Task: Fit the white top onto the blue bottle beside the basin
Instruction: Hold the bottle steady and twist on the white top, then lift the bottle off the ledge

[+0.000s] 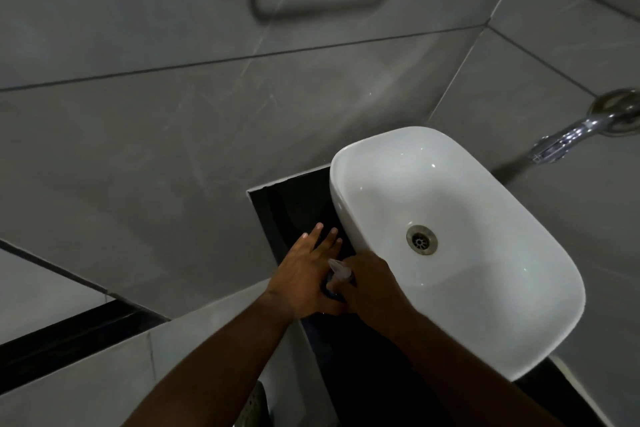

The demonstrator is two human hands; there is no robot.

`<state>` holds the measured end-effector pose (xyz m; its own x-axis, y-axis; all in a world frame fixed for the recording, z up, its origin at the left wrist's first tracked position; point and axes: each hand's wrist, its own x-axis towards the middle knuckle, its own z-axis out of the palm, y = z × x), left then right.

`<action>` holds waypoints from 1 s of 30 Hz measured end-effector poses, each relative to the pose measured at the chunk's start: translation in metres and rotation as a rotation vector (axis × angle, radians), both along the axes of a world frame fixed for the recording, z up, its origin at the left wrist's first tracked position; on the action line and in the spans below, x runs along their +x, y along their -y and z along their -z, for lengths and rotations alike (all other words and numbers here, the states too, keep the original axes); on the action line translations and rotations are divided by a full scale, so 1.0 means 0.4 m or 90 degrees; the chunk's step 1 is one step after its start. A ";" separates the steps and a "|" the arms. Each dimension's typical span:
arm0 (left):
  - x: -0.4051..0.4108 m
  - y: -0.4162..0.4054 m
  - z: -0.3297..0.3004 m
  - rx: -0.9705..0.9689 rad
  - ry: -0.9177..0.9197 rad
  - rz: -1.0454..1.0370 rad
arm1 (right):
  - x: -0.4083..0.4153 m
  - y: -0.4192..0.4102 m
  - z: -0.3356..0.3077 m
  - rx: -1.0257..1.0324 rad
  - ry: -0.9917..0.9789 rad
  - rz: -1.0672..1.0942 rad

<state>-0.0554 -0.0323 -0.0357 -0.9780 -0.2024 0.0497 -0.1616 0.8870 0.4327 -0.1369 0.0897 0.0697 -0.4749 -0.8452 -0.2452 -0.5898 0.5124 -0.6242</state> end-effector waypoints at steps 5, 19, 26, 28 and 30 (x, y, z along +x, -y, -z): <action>0.007 -0.004 -0.011 0.032 -0.004 -0.018 | -0.006 -0.009 -0.046 -0.032 -0.053 -0.021; 0.025 -0.013 -0.023 0.130 0.003 -0.036 | -0.015 -0.008 -0.062 0.101 -0.089 -0.128; 0.070 -0.041 -0.030 0.256 -0.028 -0.145 | -0.012 -0.042 -0.002 0.097 -0.062 0.066; 0.084 -0.058 -0.026 0.259 -0.078 -0.163 | -0.002 -0.035 0.022 0.114 -0.079 0.075; 0.094 -0.068 -0.025 0.273 -0.111 -0.185 | 0.007 -0.031 0.035 0.121 -0.076 0.083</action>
